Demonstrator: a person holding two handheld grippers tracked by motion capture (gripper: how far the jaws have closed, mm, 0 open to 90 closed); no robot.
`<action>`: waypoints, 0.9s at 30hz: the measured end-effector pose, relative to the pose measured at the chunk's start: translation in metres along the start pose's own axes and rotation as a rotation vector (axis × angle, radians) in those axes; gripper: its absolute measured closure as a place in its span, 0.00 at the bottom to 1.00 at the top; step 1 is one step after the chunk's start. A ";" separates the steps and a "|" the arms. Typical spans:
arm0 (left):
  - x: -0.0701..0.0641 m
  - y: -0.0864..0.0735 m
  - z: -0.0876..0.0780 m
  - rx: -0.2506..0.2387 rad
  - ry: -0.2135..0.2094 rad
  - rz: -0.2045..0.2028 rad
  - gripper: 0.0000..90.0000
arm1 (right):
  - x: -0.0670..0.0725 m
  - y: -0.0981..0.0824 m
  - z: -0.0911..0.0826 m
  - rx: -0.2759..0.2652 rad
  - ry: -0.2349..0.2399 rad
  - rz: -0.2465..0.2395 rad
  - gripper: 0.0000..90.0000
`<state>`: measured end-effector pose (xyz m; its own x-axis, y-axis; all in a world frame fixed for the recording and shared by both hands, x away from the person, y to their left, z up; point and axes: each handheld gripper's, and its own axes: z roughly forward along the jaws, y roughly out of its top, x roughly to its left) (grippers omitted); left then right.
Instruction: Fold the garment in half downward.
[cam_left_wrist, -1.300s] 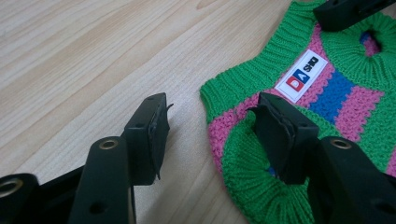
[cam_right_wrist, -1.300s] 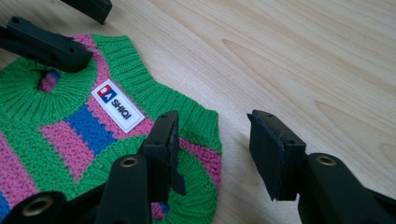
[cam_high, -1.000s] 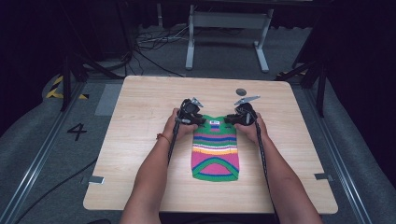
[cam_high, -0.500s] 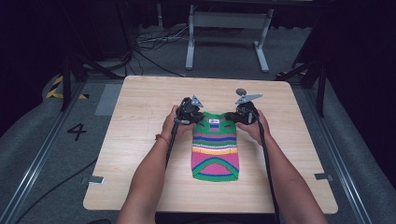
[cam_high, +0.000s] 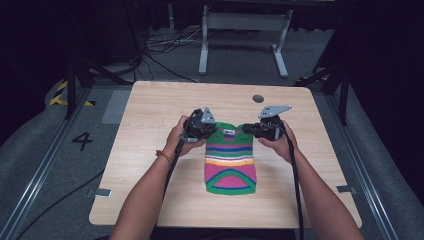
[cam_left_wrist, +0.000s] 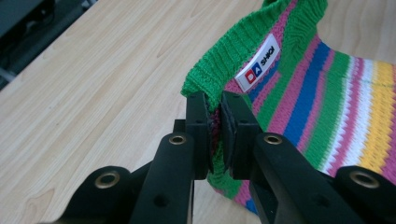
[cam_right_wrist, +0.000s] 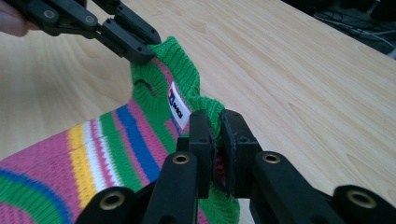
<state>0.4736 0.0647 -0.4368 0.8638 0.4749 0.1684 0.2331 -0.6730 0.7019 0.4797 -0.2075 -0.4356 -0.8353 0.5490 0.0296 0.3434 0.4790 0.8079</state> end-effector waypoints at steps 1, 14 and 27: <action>-0.003 0.000 -0.003 -0.002 -0.003 0.008 0.91 | 0.003 0.000 -0.003 -0.003 0.004 -0.006 0.93; -0.042 -0.012 -0.030 -0.031 -0.043 0.121 0.91 | 0.035 -0.021 -0.034 -0.026 0.094 -0.073 0.92; -0.076 -0.032 -0.034 0.008 -0.098 0.198 0.92 | 0.068 -0.043 -0.044 0.020 0.177 -0.131 0.92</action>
<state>0.3850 0.0691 -0.4483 0.9323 0.2756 0.2341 0.0577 -0.7525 0.6561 0.3891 -0.2204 -0.4424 -0.9350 0.3535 0.0297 0.2344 0.5529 0.7996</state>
